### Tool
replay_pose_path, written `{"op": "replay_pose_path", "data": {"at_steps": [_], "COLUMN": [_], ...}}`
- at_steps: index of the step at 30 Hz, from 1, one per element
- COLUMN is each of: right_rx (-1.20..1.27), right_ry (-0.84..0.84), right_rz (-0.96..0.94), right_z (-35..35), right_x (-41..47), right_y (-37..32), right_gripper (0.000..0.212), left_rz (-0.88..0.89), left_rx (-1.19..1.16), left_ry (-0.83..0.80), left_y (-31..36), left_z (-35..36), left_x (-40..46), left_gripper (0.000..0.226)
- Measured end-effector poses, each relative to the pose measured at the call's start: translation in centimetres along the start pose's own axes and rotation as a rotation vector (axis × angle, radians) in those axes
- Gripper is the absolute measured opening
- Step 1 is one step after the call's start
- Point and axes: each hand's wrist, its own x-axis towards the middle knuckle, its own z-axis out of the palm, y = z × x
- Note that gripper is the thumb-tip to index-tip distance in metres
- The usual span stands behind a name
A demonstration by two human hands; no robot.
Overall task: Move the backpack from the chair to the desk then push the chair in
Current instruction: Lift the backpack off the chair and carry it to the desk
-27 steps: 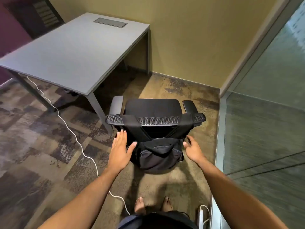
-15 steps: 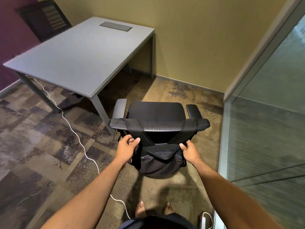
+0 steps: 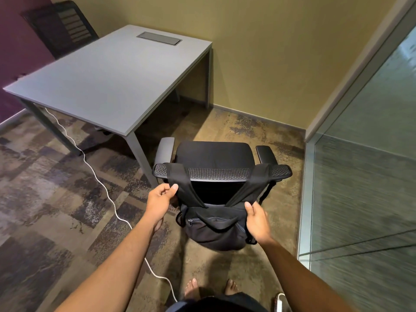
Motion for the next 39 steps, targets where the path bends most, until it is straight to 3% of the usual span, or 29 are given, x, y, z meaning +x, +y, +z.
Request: {"op": "replay_pose_path", "data": {"at_steps": [9,12,19,21,26,29,32,36,39], "right_rx": [0.091,0.096,0.082,0.077,0.118,0.122,0.131,0.175,0.217], "right_ry": [0.026,0.054,0.096,0.161,0.280,0.307,0.325,0.367,0.411], "right_rz": [-0.067,-0.109,-0.154,-0.148,-0.115,-0.111,-0.108,-0.116,-0.118], "right_z": [0.5,0.2,-2.0,-2.8,-5.7,-7.7,-9.9,-13.5,-17.0], "right_x": [-2.4,-3.1,-4.7,-5.0,-5.4,-5.1,-4.7,-3.2,-1.8], "right_y": [-3.9,-4.6,-4.5,-4.5,-3.8,-2.5,-1.1,0.8,2.5], "right_gripper": [0.030,0.029,0.037,0.029,0.037,0.033,0.029,0.029,0.030], "left_rz": [-0.027,-0.027,-0.007,-0.016,0.047,0.142,0.318,0.463,0.489], "left_rx": [-0.257,-0.241,-0.047,0.003,0.311,0.528,0.720,0.722,0.682], "left_ry": [0.175,0.194,-0.070,-0.168,-0.438,-0.413,-0.390,-0.443,-0.448], "left_y": [-0.4,-1.5,-3.4,-3.8,-3.7,-3.4,-3.1,-2.7,-2.9], "left_z": [-3.3,-3.9,-2.7,-1.1,3.5,6.3,9.0,13.1,17.0], "left_x": [-1.0,-1.6,-3.0,-3.2,-3.8,-3.9,-3.9,-4.6,-5.5], "left_gripper": [0.041,0.041,0.007,0.021,0.050,0.052,0.032,0.006,0.007]}}
